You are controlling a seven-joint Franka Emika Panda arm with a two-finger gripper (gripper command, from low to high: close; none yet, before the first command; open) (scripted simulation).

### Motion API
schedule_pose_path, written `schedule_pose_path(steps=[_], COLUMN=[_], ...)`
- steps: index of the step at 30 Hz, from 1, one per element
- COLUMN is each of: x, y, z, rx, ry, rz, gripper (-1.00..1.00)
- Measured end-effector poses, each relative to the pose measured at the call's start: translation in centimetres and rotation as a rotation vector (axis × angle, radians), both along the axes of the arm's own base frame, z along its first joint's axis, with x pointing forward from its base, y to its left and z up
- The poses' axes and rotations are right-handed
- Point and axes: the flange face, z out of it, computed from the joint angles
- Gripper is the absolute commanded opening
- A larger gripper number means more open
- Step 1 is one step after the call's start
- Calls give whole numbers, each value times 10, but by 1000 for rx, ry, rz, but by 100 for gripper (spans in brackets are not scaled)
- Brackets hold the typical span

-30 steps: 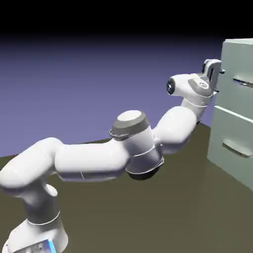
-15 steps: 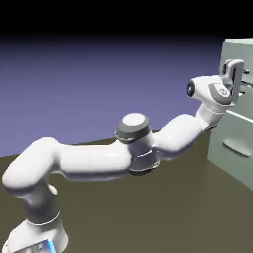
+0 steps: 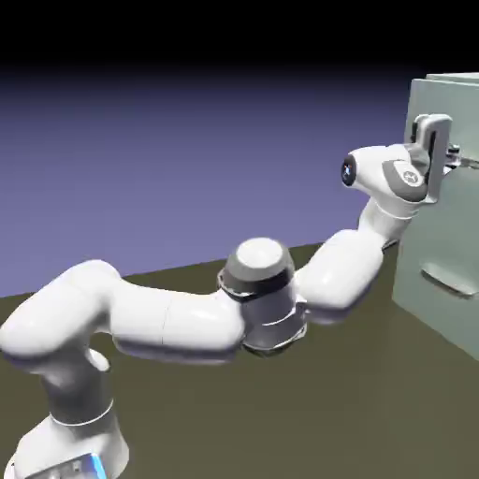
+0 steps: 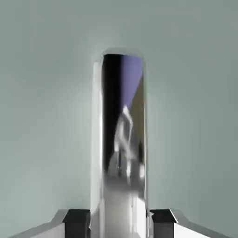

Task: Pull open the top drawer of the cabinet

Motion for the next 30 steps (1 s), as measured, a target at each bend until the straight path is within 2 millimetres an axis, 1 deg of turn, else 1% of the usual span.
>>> schedule_pose_path(steps=[6, 13, 20, 27, 28, 30], x=[-37, -90, -152, -223, -230, -230], y=[0, 0, 0, 0, 0, 0], z=[0, 0, 0, 0, 0, 0], rx=[0, 0, 0, 0, 0, 1], ry=[-1, -1, -2, -2, -2, 2], rz=[0, 0, 0, 0, 0, 0], gripper=[-100, -100, -100, -100, 100, 100])
